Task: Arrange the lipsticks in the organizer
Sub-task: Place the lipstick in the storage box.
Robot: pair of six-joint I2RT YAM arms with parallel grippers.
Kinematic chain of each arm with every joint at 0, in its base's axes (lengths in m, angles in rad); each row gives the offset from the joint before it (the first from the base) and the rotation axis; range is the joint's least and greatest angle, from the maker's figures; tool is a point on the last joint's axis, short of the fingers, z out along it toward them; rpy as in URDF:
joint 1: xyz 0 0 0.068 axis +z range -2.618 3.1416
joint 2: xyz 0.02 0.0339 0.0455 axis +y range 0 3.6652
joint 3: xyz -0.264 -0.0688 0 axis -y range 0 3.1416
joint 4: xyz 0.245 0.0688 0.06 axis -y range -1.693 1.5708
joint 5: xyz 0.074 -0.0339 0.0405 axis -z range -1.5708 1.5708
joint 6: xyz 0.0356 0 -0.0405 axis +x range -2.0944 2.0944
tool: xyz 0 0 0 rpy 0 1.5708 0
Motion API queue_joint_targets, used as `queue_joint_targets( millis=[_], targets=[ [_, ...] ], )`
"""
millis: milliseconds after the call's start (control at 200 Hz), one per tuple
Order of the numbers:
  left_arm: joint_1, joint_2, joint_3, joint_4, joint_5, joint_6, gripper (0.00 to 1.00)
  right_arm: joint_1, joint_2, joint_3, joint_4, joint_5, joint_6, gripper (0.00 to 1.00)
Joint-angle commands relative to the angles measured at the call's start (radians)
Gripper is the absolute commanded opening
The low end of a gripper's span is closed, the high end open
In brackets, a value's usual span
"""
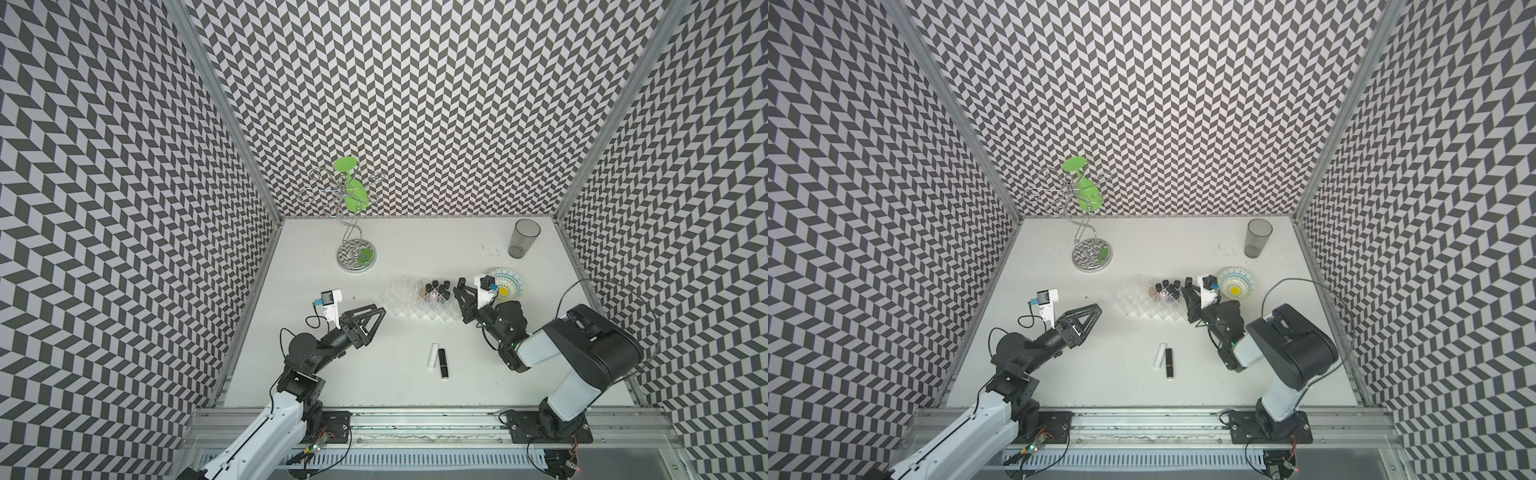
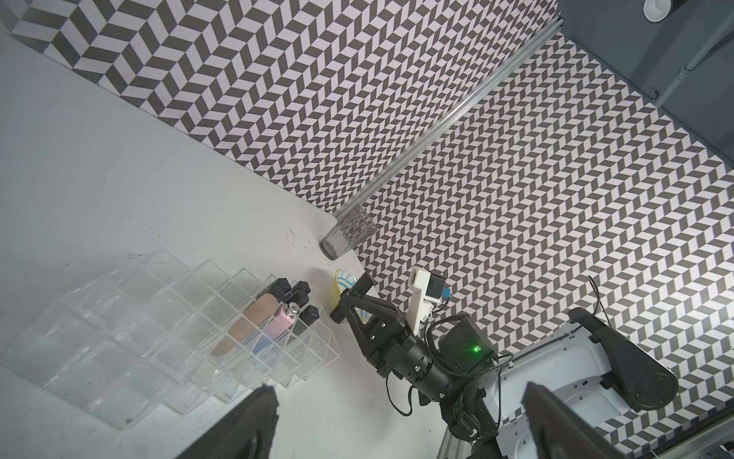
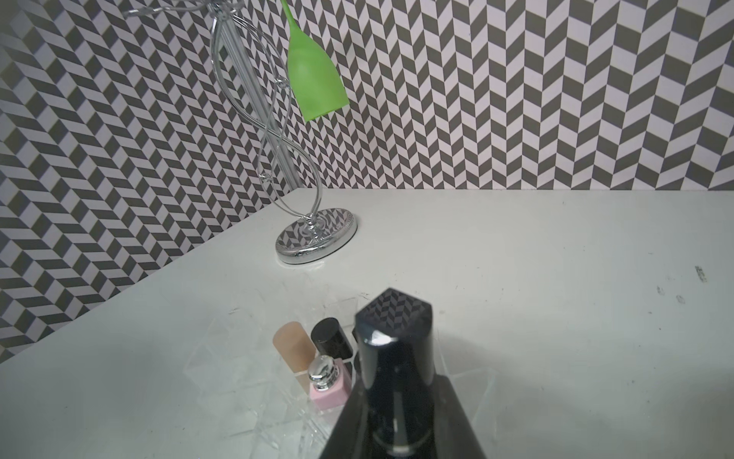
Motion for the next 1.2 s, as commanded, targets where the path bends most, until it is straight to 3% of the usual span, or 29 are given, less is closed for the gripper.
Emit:
queue_joint_targets(
  millis=[0, 170, 781, 1192],
  targets=[
    [-0.005, 0.034, 0.036, 0.055, -0.004, 0.044, 1.0, -0.007, 0.07, -0.005, 0.237, -0.006, 0.022, 0.03],
    [-0.007, 0.072, 0.041, 0.071, 0.001, 0.057, 1.0, -0.008, 0.112, -0.006, 0.301, -0.011, 0.012, 0.04],
    [-0.025, 0.149, 0.052, 0.12, 0.009, 0.073, 1.0, -0.019, 0.169, 0.14, 0.064, -0.012, -0.04, 0.05],
    [-0.029, 0.146, 0.057, 0.096, -0.001, 0.086, 1.0, -0.02, 0.225, 0.117, 0.153, -0.013, -0.03, 0.06]
  ],
)
